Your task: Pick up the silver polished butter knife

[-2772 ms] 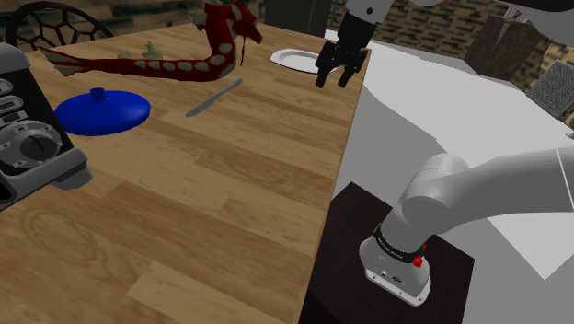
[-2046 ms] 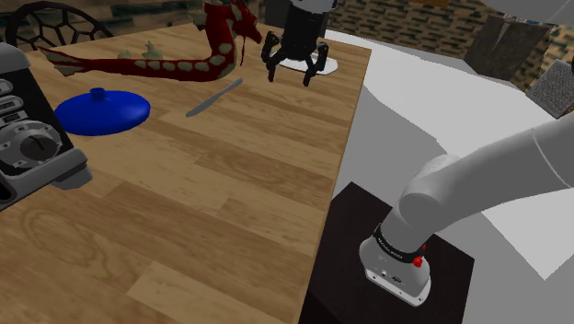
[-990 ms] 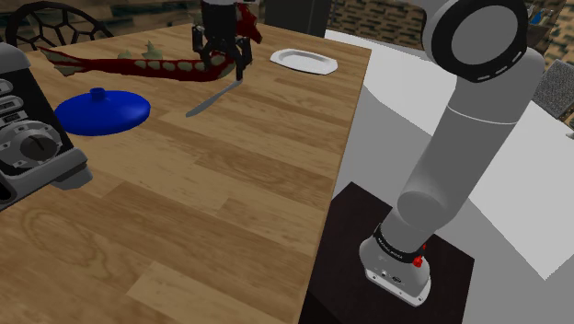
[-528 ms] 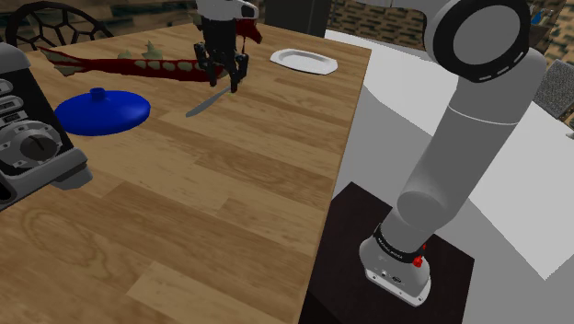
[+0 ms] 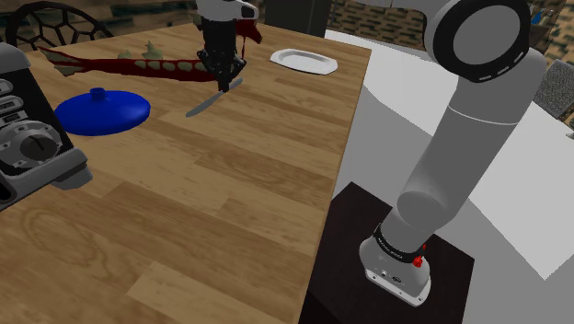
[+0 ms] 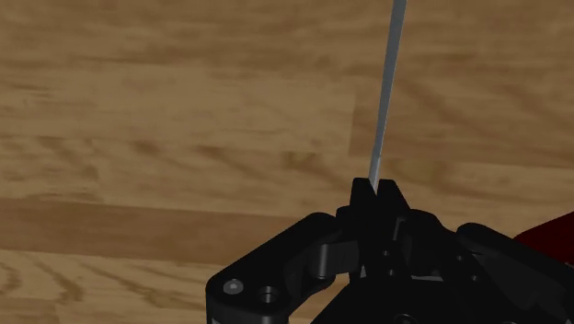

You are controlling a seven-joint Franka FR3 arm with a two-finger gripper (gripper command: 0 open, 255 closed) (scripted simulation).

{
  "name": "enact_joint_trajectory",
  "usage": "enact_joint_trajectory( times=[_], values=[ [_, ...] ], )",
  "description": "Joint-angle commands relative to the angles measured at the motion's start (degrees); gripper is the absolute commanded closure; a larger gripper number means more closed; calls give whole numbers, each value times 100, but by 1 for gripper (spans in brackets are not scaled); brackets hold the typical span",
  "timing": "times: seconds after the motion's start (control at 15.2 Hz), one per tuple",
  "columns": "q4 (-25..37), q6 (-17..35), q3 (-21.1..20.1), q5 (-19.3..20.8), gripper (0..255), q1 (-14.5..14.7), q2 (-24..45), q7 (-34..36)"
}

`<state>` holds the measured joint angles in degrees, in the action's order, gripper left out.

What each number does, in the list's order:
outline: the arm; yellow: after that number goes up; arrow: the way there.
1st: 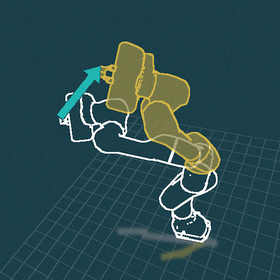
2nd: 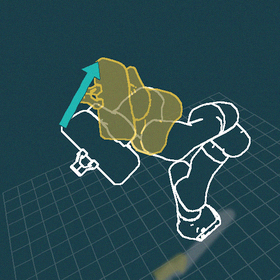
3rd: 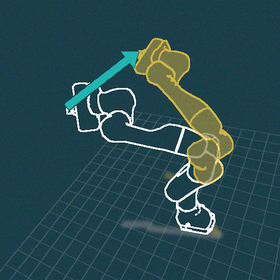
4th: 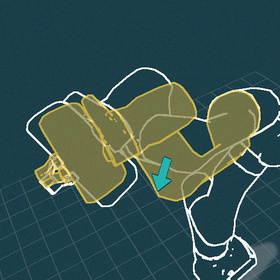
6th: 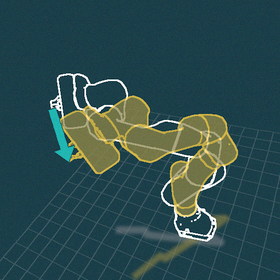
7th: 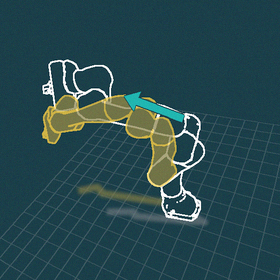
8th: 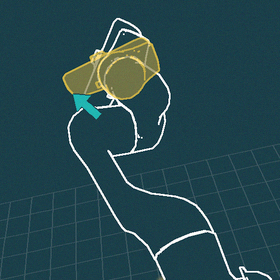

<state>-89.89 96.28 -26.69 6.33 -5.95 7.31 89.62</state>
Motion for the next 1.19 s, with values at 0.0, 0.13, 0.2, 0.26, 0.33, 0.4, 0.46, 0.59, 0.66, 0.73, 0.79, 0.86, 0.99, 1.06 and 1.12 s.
enact_joint_trajectory(
  times=[0.0, 0.13, 0.2, 0.26, 0.33, 0.4, 0.46, 0.59, 0.66, 0.73, 0.79, 0.86, 0.99, 1.06, 1.12],
  values=[
    [-6, -4, 3, -6, 255, -6, -11, -9],
    [180, -167, -2, 4, 255, 6, 15, -10],
    [276, -249, -5, 11, 255, 13, 30, -10],
    [375, -332, -8, 19, 255, 20, 48, -10],
    [476, -417, -11, 27, 255, 28, 67, -9],
    [580, -502, -14, 37, 255, 37, 88, -8],
    [686, -588, -18, 47, 255, 46, 112, -6],
    [908, -763, -25, 72, 255, 68, 164, -1],
    [1024, -852, -30, 86, 255, 81, 194, 2],
    [1143, -943, -34, 102, 255, 94, 226, 5],
    [1265, -1035, -38, 119, 255, 109, 261, 9],
    [1392, -1128, -43, 137, 255, 125, 298, 14],
    [1658, -1320, -52, 179, 255, 163, 380, 24],
    [1676, -1335, -53, 182, 255, 165, 386, 24],
    [1678, -1335, -53, 182, 255, 166, 387, 24]
  ],
)
